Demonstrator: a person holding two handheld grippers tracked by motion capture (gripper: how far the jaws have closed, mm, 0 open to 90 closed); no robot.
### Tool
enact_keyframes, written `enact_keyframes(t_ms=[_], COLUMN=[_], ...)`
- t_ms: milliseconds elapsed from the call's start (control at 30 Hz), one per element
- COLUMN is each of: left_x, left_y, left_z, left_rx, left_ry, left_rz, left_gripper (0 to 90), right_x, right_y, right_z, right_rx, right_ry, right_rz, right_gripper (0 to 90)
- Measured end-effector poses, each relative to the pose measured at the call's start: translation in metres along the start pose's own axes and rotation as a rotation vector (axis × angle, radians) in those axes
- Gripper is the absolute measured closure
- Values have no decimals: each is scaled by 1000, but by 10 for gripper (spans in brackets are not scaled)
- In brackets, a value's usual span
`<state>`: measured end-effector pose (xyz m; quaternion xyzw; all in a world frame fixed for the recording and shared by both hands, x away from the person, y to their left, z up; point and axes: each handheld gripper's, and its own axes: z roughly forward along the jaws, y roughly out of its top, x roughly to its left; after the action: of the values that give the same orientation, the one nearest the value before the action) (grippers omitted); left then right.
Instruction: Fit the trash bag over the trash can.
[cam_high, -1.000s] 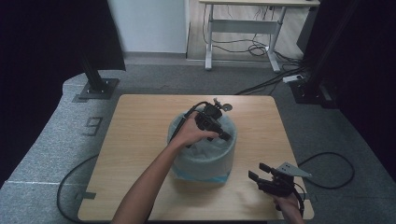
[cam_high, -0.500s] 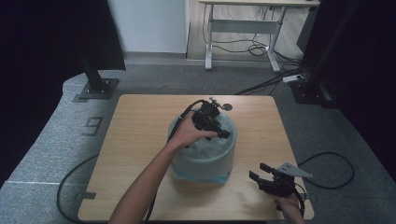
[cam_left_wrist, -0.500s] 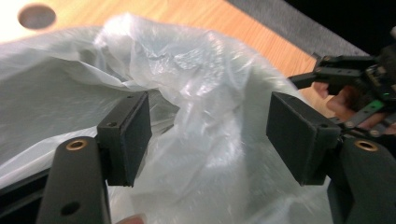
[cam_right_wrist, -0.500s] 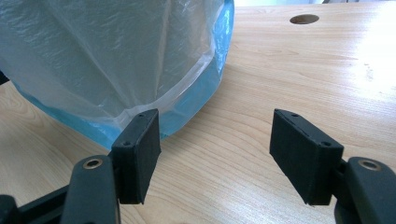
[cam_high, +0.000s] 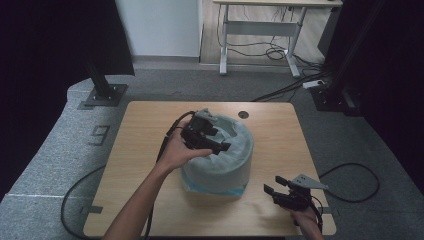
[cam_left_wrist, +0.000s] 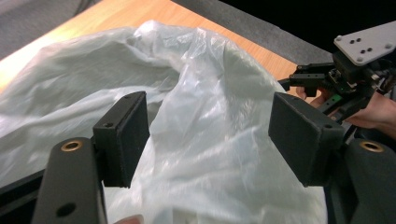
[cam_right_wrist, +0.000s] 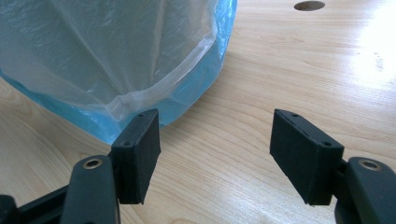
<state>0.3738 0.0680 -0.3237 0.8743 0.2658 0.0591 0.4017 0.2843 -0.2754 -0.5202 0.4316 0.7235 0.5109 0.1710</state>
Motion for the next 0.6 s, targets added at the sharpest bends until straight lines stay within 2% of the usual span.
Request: enact_keyframes(t_ms=[167,400,600], left_x=[-6,-16,-17], left_y=[-12,-34,-55], left_z=[-23,-43,-57], left_rx=[-44,-54,-67], left_ry=[13,32,57], left_rz=[20,50,41], left_gripper=[294,298,297], right_x=[0,0,0], right_y=[1,1,1], right_z=[1,2,2], right_rx=[2,-3,-7], right_ry=[-1,-17,-14], right_rz=[0,-3,-3], right_gripper=[325,325,325])
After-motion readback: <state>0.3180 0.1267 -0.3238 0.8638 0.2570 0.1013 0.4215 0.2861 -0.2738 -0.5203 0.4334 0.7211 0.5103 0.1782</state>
